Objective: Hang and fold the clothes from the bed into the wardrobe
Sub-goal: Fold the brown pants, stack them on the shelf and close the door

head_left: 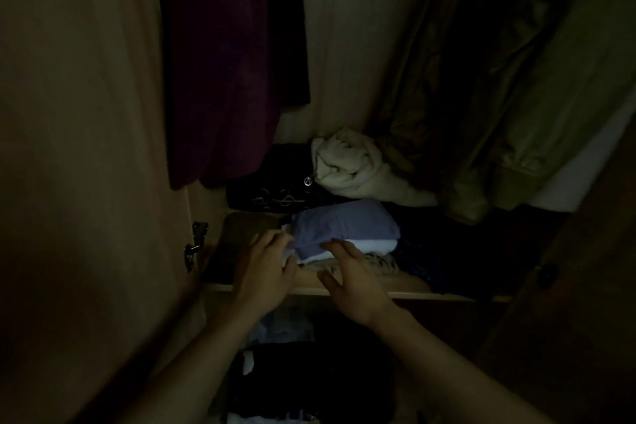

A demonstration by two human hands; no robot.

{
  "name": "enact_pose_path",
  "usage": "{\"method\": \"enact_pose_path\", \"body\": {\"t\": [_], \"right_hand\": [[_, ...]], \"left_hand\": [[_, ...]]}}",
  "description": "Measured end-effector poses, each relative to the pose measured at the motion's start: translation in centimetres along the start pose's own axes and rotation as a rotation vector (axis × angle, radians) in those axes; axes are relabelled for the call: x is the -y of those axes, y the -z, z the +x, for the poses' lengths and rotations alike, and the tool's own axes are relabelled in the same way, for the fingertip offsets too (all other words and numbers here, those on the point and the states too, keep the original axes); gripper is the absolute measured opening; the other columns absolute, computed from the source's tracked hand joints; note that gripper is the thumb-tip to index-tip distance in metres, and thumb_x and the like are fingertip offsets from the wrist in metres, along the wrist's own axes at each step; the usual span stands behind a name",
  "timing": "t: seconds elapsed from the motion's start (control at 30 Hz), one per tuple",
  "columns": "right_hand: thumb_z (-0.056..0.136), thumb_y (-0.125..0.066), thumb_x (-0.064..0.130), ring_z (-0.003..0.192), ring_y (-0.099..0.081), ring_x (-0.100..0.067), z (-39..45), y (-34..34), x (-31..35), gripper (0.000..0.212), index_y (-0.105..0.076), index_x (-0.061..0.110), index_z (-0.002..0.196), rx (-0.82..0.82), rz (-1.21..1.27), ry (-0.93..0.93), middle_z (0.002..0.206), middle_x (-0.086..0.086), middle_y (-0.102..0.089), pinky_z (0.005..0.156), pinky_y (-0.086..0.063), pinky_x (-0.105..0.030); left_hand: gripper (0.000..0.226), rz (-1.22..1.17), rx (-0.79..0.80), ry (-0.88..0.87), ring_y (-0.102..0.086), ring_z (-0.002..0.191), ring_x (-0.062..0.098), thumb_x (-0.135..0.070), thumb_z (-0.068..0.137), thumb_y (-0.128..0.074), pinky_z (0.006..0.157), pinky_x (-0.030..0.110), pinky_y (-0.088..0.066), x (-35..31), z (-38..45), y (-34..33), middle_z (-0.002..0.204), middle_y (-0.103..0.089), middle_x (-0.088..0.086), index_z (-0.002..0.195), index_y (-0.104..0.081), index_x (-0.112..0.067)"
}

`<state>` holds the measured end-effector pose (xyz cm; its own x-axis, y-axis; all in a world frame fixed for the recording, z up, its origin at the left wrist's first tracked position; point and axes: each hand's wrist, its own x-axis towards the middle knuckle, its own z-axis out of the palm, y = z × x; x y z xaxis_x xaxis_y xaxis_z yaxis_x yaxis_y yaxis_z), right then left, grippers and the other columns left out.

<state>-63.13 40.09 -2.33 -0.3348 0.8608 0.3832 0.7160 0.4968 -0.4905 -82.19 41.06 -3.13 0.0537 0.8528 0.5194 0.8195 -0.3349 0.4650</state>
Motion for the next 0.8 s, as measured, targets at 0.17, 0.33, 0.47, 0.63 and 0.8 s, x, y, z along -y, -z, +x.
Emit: {"method": "enact_pose_path", "body": {"t": [0.17, 0.33, 0.47, 0.63, 0.8], "right_hand": [[0.096, -0.061, 0.022, 0.131, -0.042, -0.019, -4.0, 5.6, 0.7, 0.049, -0.044, 0.014, 0.141, -0.076, -0.002, 0.052, 0.144, -0.006, -0.045, 0.111, -0.034, -0.031], [0.095, -0.06, 0.027, 0.119, -0.044, -0.014, -9.6, 10.9, 0.9, 0.047, -0.045, 0.017, 0.139, -0.134, -0.021, 0.08, 0.134, -0.003, -0.049, 0.097, -0.03, -0.014], [0.094, -0.062, 0.022, 0.117, -0.047, -0.018, -12.3, 14.6, 1.8, 0.044, -0.049, 0.011, 0.135, -0.163, -0.004, 0.107, 0.131, -0.008, -0.05, 0.09, -0.028, -0.012], [0.096, -0.06, 0.028, 0.119, -0.042, -0.007, -15.3, 18.5, 4.0, 0.047, -0.045, 0.017, 0.139, -0.25, 0.071, 0.122, 0.137, -0.001, -0.047, 0.096, -0.03, -0.014], [0.096, -0.06, 0.029, 0.123, -0.045, -0.012, -18.3, 20.4, 6.3, 0.047, -0.044, 0.02, 0.14, -0.266, 0.025, 0.101, 0.137, 0.002, -0.048, 0.1, -0.038, -0.022]], "left_hand": [[0.026, 0.033, -0.034, -0.036, -0.05, 0.106, 0.021, -0.028, 0.093, -0.059, 0.086, 0.035, -0.045, -5.3, -2.4, 2.8, 0.12, -0.059, 0.002, 0.117, -0.062, -0.019], [0.03, 0.069, -0.007, -0.094, -0.05, 0.106, 0.022, -0.033, 0.095, -0.052, 0.088, 0.042, -0.046, -11.7, -6.2, 5.7, 0.118, -0.059, 0.003, 0.118, -0.061, -0.015], [0.061, 0.249, 0.113, -0.189, -0.053, 0.104, 0.024, -0.052, 0.087, -0.023, 0.088, 0.045, -0.044, -15.8, -8.0, 9.3, 0.115, -0.059, 0.003, 0.115, -0.062, -0.014], [0.043, 0.204, -0.044, -0.171, -0.053, 0.106, 0.022, -0.039, 0.091, -0.047, 0.089, 0.043, -0.047, -19.1, -9.1, 13.4, 0.121, -0.06, 0.005, 0.121, -0.062, -0.013], [0.03, 0.111, -0.062, -0.19, -0.051, 0.108, 0.018, -0.027, 0.095, -0.06, 0.089, 0.039, -0.046, -21.7, -11.1, 14.3, 0.122, -0.058, 0.001, 0.122, -0.06, -0.016]]}}
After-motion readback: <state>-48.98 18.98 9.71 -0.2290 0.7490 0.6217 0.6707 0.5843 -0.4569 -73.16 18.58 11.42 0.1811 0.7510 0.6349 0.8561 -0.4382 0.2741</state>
